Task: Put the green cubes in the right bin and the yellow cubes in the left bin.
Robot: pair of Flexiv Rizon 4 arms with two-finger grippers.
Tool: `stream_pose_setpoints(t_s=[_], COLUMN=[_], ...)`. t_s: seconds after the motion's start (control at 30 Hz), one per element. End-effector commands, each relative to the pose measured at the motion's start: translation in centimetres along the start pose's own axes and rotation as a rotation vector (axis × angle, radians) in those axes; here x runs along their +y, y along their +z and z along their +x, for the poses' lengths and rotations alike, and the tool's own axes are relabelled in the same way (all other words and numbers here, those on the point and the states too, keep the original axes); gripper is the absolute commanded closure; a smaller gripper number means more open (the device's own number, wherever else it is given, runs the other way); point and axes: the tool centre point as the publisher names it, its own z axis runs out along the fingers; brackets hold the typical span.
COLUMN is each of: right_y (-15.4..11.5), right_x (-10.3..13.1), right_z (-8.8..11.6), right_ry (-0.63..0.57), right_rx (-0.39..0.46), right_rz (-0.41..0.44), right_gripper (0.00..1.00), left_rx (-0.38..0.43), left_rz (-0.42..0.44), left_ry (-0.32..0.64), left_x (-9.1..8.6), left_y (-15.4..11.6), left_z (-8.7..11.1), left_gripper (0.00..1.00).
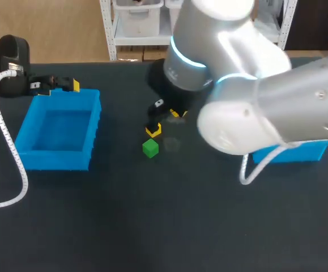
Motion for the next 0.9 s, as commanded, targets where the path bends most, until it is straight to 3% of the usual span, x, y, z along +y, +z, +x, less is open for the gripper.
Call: stream_pose_setpoints(t_s=[0.03, 0.37, 0.9], right_y=[1.0, 1.9, 5.7], right_x=[1.0, 2.7, 4.5], right_z=[-0.9, 0.0, 0.6], right_ry=[0.028, 0.057, 0.023], right_rx=[0.055, 0.072, 0.137], right_rz=[0.005, 0.005, 0.003], right_gripper=[0.0, 0.0, 0.0], left_rx=[-0.005, -0.005, -0.005], left_rz=[0.009, 0.009, 0.009], left_ry=[0.002, 0.002, 0.002], left_x=[0.2, 0.2, 0.2], left_y=[0.0, 0.0, 0.0], left_z=[0.1, 0.1, 0.1], left_gripper=[0.0, 0.0, 0.0])
